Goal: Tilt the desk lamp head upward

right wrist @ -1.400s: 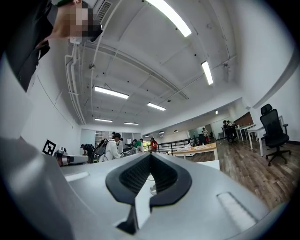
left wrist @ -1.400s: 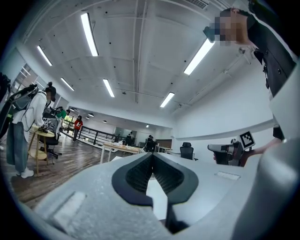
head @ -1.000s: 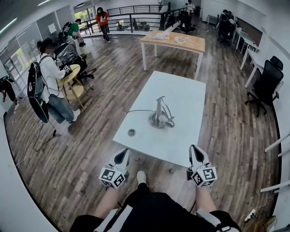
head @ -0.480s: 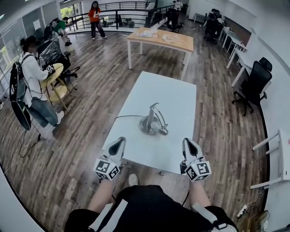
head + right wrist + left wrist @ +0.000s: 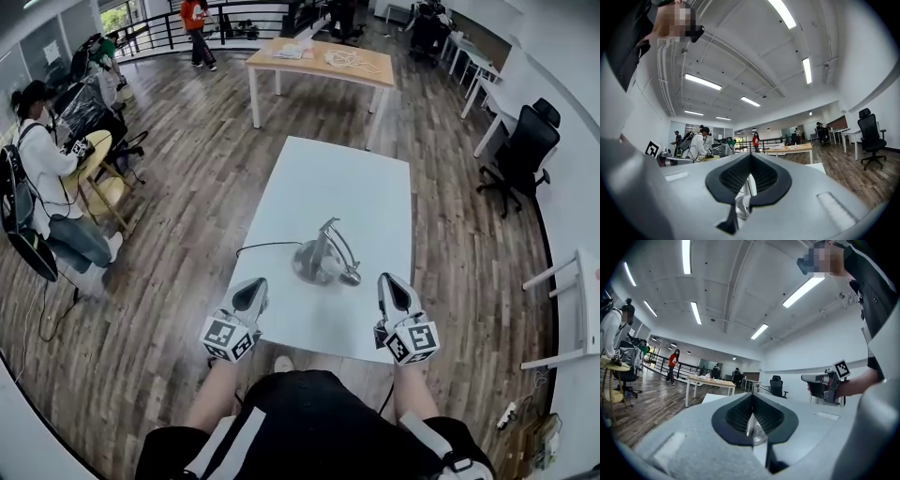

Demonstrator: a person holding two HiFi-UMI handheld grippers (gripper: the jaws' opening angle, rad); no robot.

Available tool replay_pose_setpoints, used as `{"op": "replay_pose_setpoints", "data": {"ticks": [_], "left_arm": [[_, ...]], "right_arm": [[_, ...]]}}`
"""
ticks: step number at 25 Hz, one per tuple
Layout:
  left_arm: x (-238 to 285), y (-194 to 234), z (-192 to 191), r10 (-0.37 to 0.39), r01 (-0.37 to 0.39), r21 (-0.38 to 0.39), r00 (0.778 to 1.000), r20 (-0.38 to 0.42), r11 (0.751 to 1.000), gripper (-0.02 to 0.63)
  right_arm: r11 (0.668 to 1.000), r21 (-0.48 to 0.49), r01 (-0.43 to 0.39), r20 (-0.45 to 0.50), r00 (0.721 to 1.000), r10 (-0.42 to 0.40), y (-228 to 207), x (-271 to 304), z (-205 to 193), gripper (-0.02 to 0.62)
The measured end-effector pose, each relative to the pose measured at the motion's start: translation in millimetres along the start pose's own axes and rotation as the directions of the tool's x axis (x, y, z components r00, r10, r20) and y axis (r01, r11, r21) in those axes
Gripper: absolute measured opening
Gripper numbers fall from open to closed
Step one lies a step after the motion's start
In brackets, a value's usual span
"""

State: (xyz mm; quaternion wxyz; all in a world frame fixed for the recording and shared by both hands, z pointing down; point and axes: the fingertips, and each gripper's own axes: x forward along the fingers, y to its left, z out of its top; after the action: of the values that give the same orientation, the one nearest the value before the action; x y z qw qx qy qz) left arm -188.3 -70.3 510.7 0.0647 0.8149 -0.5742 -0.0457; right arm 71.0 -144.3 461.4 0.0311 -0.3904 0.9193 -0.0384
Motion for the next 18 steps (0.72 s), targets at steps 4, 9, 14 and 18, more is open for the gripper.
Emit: {"op": "replay_pose_setpoints", "data": {"ticks": [4,9,14,18], "left_arm": [[9.4,11.5,-12.4,-0.042,0.042,-0.001,0.999,-0.031,0.999,0.000],[25.8,17.0,-32.1,-0.093,0.093,-0.009,0.993,-0.073,0.996,0.000],[50.1,12.2,-42.5,-0.149,0.150,0.003,0.984,-0.102,0.989,0.001],[72.6,9.5,-59.1,-0.170,0.171,-0.004,0.976,-0.137,0.985,0.002]], "right_arm": [[1.000,0.005,0.025,-0.024,0.999,-0.025,5.6,12.2,-13.3,0.003],[0.998,0.032,0.051,-0.063,0.997,-0.049,13.2,18.6,-31.7,0.003],[0.997,0.038,0.061,-0.109,0.992,-0.056,7.8,22.2,-45.5,0.003],[0.997,0.045,0.065,-0.142,0.988,-0.058,-2.5,23.1,-57.9,0.003]]}}
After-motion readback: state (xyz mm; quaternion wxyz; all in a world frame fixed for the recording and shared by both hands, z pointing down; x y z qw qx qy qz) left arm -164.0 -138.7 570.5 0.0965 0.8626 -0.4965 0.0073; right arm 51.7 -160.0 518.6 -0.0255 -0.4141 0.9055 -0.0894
